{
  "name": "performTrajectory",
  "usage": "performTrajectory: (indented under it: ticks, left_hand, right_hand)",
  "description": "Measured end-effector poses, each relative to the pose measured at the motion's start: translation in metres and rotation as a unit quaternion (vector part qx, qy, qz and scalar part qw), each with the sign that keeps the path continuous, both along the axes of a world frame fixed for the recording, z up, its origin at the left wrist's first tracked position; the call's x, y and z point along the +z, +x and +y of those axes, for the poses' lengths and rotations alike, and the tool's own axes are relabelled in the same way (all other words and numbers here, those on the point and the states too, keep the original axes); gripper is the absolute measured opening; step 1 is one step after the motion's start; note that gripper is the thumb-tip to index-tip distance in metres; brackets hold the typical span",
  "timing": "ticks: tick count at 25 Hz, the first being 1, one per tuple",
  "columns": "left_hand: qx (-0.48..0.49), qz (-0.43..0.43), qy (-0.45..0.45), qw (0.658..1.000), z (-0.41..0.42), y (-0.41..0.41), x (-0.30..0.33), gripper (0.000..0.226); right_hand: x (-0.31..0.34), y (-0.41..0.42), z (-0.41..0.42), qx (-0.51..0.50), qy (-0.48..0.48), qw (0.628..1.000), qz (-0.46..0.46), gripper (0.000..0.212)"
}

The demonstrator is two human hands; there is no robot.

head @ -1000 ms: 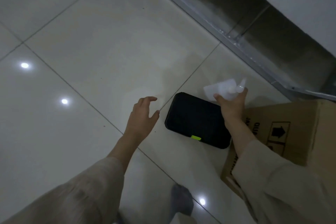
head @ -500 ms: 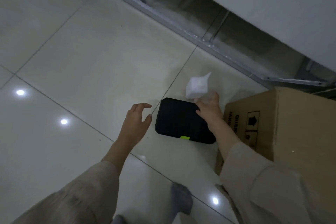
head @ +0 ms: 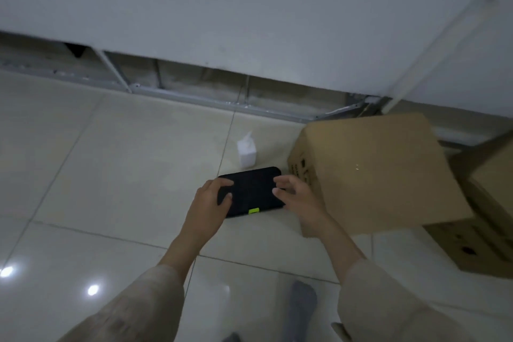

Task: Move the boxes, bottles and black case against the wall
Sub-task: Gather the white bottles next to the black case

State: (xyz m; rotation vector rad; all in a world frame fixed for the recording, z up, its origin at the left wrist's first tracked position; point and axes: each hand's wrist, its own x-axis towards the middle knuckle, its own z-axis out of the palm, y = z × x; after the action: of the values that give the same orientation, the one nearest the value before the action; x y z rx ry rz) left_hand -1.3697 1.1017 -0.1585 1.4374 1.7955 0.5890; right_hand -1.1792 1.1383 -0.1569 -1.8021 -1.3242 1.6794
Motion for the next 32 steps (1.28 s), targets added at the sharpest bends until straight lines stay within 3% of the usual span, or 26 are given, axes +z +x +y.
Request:
performTrajectory:
  ticks: [5, 9, 18, 25, 32]
  left_hand:
    - [-0.096, -0.024, -0.026, 0.995, -0.035, 0.079, 0.049, 0.023]
    - [-0.187, -0.033, -0.03, 0.981, -0.082, 0.159, 0.08, 0.021]
    - [-0.313, -0.041, 0.003, 0.949, -0.254, 0.322, 0.161, 0.017]
    - [-0.395, -0.01, -0.004, 0.919, -0.358, 0.388, 0.156, 0.017]
    - [-0.427, 0.067, -0.029, 0.902, -0.368, 0.454, 0.083, 0.02]
  right_hand:
    - [0.057, 0.077, -0.086, -0.13, 0.022, 0.991, 0.029, 0.027]
    - [0.096, 0.168, -0.182, -0.209, 0.027, 0.977, -0.01, 0.027]
    - [0.17, 0.319, -0.455, -0.405, 0.071, 0.91, -0.054, 0.019]
    - [0.159, 0.363, -0.607, -0.516, 0.035, 0.856, -0.021, 0.017]
    - [0.083, 0.405, -0.623, -0.549, -0.021, 0.835, 0.007, 0.015]
